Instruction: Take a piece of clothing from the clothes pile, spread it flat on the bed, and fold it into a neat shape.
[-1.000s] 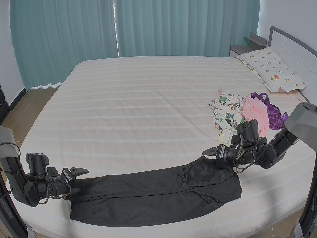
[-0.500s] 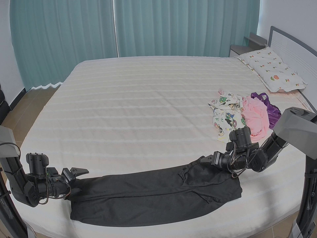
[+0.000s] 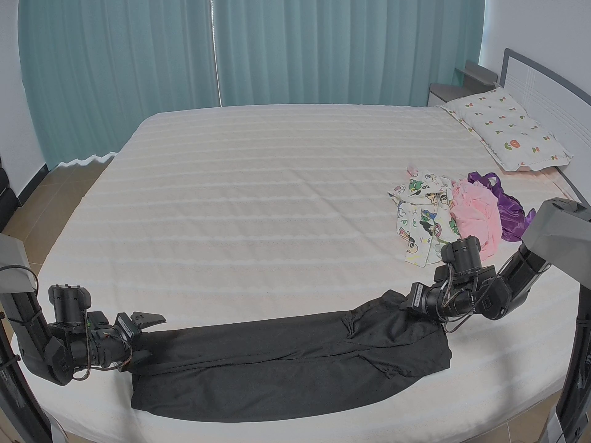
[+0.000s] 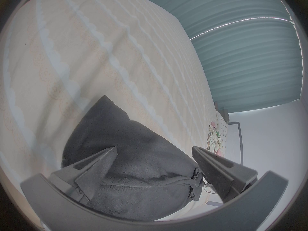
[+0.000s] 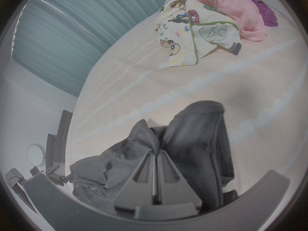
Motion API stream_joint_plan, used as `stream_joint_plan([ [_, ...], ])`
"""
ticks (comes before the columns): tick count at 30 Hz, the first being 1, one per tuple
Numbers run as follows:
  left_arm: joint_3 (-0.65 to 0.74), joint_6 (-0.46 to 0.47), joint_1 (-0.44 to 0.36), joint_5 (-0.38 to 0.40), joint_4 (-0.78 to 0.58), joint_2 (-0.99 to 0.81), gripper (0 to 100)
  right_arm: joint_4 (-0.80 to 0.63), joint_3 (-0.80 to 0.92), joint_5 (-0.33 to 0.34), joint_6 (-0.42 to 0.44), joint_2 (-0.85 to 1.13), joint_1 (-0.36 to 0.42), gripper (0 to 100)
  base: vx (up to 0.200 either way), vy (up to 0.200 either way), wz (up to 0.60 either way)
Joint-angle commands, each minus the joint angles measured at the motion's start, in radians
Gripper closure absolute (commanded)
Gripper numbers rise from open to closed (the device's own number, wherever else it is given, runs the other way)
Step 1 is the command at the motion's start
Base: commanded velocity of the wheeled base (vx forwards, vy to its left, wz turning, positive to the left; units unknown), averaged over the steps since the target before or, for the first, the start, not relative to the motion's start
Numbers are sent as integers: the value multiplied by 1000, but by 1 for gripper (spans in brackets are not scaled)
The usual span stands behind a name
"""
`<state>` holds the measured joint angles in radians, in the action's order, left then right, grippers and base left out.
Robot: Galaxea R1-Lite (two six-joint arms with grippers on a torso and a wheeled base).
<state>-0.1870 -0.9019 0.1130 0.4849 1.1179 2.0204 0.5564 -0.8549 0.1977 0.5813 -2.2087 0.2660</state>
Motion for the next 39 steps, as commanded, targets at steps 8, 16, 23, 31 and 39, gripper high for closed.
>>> stream_joint_plan([
  [8,0,1,-1,-2,2,6,0,0,33,0,-1,30,-1,0,0,0,0],
  [16,-2,9,1,-11,5,3,0,51,62,-4,2,83,-14,0,0,0,0],
  [23,15,15,16,-31,-46,-210,0,114,157,-106,189,205,-10,0,0,0,0],
  [31,31,14,-18,-97,-322,-388,0,114,255,-188,411,284,52,0,0,0,0],
  [39,113,9,-45,-126,-345,-393,0,232,393,-188,496,311,104,0,0,0,0],
])
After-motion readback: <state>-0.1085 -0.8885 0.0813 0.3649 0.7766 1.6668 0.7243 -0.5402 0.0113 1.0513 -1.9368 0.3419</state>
